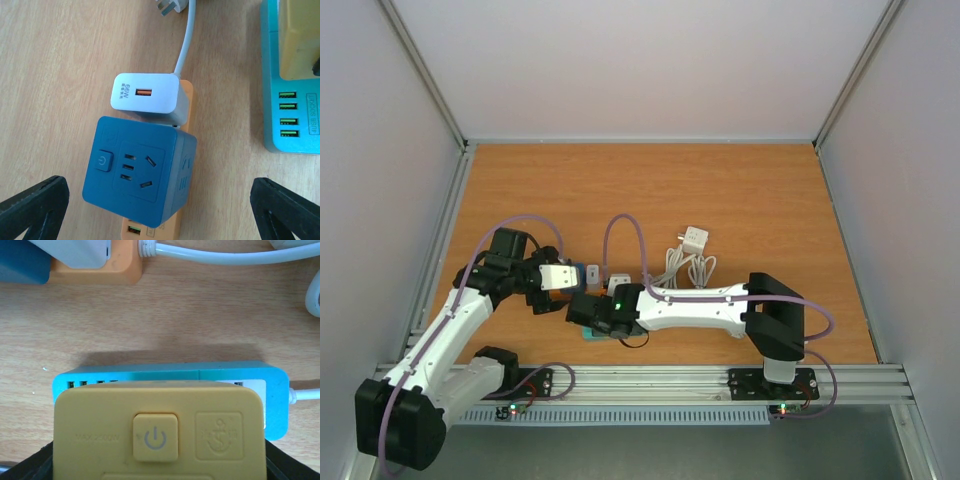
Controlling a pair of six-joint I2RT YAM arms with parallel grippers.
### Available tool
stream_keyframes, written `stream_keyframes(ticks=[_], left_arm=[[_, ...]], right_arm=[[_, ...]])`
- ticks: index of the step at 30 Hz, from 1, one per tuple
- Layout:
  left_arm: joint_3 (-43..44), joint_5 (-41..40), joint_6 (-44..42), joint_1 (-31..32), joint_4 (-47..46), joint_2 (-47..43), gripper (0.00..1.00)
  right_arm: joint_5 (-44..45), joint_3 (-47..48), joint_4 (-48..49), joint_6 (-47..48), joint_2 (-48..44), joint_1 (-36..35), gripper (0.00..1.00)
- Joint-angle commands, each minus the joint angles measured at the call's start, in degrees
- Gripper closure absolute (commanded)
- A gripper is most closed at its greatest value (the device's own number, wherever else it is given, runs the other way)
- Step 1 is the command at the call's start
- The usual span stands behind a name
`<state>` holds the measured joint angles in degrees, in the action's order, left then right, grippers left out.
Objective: Insert the plug
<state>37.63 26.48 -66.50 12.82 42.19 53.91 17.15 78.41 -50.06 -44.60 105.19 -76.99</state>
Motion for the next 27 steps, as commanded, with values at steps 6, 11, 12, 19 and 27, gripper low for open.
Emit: stream_keyframes(ticks=[6,11,12,19,27], left_arm=[[-0.64,-0.02,-0.75,-0.38,-2.16,-1.39,0.00],[-0.97,-0.02,-0.65,-0.34,-2.17,-2.08,0.00],[-1.05,-0.02,-0.65,-0.40,-2.20,-2.26,0.00],[-1.30,-0.09,-0.53,-0.34,-2.68,-2.52,0.00],[-1.32,-0.02,-0.39,-0.34,-2.94,-2.41,0.00]], right_arm=[[2.08,1.59,-1.71,-2.69,2.73,-1.58,0.99],[3.67,1.95,-3.40,-3.96,3.42,-1.78,0.99],[3.91,2.05,-3.74,-4.12,3.61,-1.90,0.99],[7.57,4.58,-7.24,-5.43,6.30,-3.26,0.99],[10.50,4.77,-9.26,-6.45,6.88,-3.60,0.99]])
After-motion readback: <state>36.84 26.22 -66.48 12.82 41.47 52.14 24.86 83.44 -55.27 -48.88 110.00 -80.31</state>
